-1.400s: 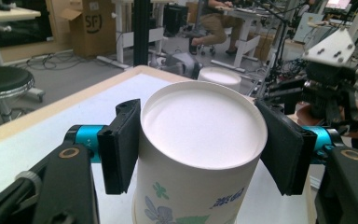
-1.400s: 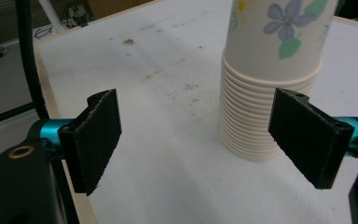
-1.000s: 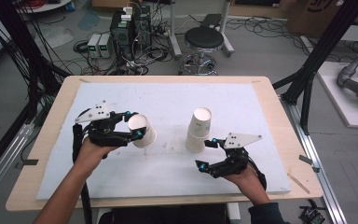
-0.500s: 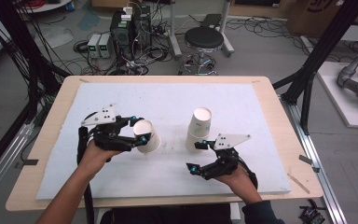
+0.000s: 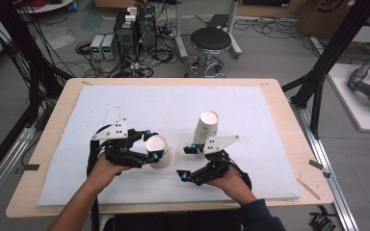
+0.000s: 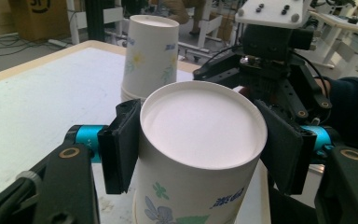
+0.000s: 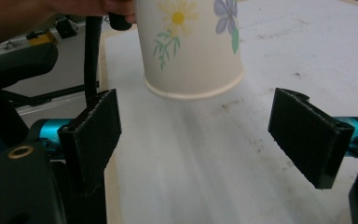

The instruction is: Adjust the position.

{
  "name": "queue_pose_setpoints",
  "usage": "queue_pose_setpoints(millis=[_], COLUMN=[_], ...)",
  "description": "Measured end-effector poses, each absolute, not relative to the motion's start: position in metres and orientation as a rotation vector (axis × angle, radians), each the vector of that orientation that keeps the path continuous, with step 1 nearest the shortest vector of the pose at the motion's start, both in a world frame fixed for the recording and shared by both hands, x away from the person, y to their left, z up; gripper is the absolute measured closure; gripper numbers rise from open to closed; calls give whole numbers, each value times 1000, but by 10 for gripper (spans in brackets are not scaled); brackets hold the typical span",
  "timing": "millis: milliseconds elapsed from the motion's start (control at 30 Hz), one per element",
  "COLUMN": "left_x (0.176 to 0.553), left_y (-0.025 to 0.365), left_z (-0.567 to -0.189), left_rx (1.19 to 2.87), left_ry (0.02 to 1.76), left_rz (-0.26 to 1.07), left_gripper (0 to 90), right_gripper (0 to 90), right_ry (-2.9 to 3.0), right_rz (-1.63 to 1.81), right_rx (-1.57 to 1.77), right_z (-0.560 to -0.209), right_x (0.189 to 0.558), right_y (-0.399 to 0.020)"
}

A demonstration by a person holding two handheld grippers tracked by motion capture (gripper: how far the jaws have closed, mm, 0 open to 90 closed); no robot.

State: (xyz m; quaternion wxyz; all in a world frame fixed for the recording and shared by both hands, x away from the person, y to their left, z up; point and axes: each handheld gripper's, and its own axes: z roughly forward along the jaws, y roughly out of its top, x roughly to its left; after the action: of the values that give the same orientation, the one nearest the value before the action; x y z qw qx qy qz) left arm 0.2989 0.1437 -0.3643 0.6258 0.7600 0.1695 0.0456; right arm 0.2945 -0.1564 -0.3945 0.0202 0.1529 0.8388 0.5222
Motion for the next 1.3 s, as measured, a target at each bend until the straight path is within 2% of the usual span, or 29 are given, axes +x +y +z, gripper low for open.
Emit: queue_pose_setpoints(millis=[467, 833, 867, 1033, 1067, 1133, 1300], left_x=[296, 296, 296, 297, 297, 297, 298], left_y=[120, 107, 107, 108, 109, 110, 123], left_z=[-369, -371, -371, -369, -368, -367, -360], left_rx=[1766, 1723, 1717, 1752, 1768, 1776, 1782], left_ry=[315, 276, 276, 271, 279, 292, 310], left_rz=[27, -31, -27, -24, -14, -12, 16], left_gripper=[352, 353, 355, 350, 319, 167, 155], right_gripper=[171, 174, 273, 319, 323, 327, 331], right_ry=[2606, 2616, 2629, 2640, 2654, 2674, 2721], right_rz=[1670, 1699, 1720, 1692, 1676, 1631, 1500], right_rx=[402, 387, 371, 333, 336, 319, 270], right_z=[-396, -402, -402, -401, -399, -395, -383], right_x=[298, 297, 298, 299, 299, 300, 303], right_y=[-141, -139, -140, -142, -142, -142, -142])
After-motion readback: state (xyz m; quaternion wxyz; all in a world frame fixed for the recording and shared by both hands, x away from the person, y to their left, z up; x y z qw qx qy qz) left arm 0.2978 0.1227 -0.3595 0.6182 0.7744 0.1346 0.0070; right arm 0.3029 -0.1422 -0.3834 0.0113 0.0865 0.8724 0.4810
